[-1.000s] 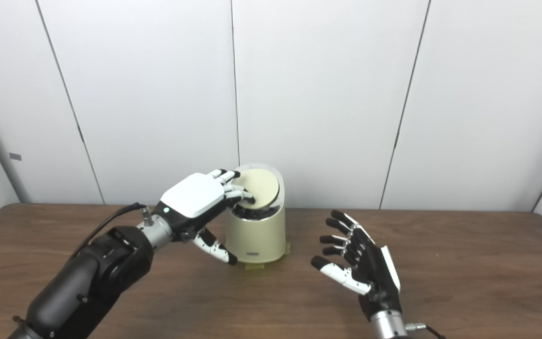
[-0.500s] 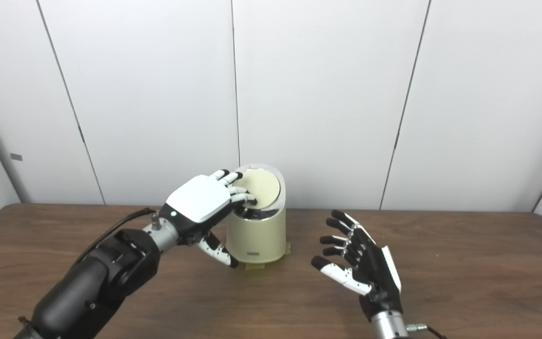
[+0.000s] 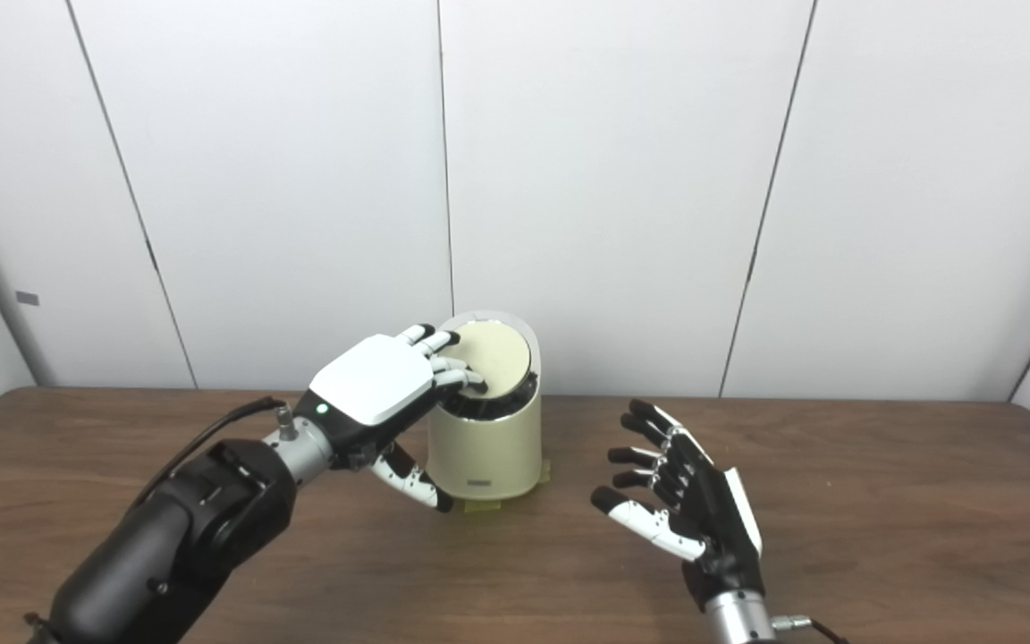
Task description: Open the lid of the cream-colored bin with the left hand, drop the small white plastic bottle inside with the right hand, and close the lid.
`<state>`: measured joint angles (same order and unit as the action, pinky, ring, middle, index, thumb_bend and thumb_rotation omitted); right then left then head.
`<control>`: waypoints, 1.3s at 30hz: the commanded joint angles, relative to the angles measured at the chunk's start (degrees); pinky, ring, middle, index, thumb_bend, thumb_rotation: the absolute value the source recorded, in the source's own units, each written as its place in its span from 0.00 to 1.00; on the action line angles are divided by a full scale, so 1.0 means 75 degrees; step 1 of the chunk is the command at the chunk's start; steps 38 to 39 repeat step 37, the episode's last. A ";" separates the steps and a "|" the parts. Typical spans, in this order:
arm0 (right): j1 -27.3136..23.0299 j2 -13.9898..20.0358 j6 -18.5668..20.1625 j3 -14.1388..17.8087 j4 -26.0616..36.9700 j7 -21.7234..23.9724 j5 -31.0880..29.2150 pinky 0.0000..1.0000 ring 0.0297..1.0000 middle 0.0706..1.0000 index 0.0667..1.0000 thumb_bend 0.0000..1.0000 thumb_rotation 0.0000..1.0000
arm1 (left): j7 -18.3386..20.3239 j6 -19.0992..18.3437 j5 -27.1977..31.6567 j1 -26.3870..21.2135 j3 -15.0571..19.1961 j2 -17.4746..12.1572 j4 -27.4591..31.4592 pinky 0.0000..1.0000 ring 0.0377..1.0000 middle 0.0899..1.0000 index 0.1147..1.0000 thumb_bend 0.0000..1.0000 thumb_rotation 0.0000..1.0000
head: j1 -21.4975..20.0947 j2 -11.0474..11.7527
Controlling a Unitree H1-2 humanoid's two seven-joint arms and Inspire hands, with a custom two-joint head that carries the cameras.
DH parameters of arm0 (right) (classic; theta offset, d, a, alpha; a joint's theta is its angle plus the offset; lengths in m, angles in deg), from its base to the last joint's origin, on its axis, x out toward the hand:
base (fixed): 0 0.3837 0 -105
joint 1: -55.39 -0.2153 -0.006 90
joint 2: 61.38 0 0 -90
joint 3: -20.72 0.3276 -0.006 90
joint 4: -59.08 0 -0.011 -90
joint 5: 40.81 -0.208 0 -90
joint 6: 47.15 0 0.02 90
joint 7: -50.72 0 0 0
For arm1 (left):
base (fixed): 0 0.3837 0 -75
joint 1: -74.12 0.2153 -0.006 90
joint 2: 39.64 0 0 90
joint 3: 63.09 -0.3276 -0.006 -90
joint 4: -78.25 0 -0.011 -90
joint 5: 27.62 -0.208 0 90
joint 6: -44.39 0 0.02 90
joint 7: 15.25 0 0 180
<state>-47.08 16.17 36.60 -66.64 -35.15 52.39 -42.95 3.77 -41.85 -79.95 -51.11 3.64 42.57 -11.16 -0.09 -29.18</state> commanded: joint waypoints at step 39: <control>0.0000 0.0083 -0.0042 0.0071 0.0417 -0.0038 -0.0012 0.60 0.67 0.78 0.80 0.89 0.30 | -0.1766 -0.0142 0.6842 0.2989 0.3508 0.1861 0.0157 0.58 0.69 0.76 0.80 0.74 0.29 | -0.0089 -0.0145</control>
